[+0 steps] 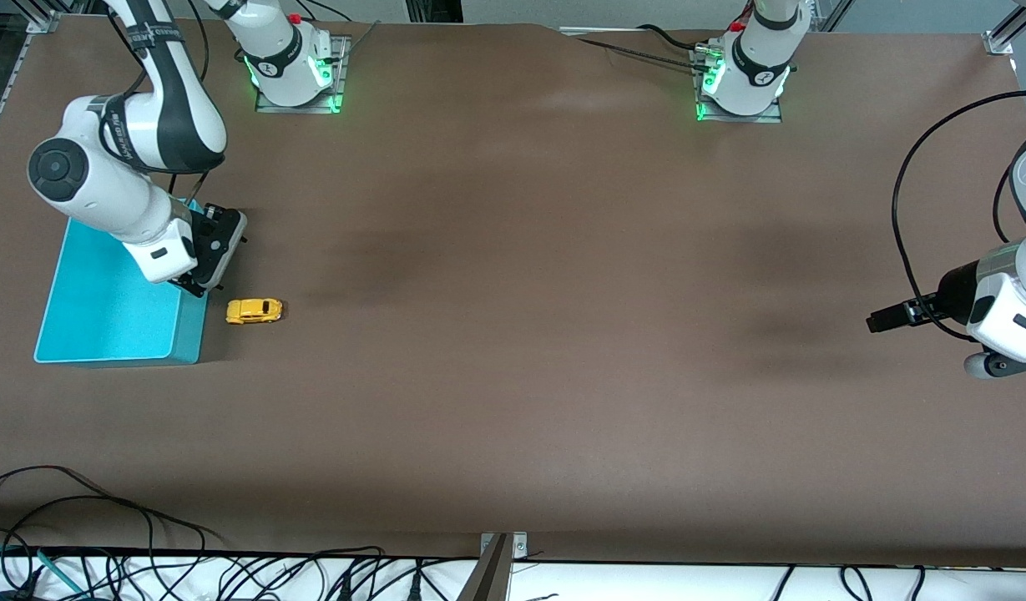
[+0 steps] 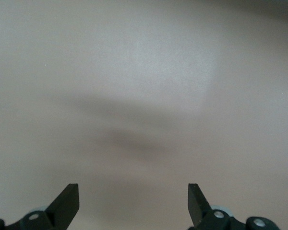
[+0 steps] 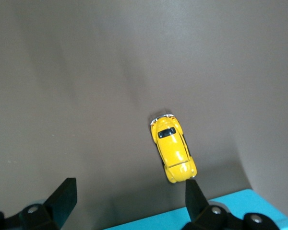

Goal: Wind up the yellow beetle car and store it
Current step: 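Lower the right gripper and close it on the yellow car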

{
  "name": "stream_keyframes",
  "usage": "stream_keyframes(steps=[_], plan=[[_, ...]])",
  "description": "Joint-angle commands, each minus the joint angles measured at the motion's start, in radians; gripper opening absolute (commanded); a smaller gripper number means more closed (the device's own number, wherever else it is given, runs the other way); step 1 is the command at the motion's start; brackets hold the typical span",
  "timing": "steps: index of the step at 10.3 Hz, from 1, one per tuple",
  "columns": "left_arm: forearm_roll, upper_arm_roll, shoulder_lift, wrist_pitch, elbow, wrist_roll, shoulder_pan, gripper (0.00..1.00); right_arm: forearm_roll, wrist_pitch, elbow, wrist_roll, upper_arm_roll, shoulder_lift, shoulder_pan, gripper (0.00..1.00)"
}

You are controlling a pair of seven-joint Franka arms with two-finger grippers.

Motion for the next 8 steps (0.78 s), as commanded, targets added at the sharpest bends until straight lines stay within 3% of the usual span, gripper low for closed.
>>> stream_keyframes(steps=[1,8], plan=[[0.018,-0.005,-0.010,-0.017,0.000,0.028,0.003,1.00,0.000,0.116,-0.024,-0.115,0.020,0.045,-0.027,1.00],[0.020,-0.005,-0.010,-0.018,-0.001,0.026,0.001,1.00,0.000,0.357,-0.013,-0.258,0.016,0.226,-0.051,1.00]])
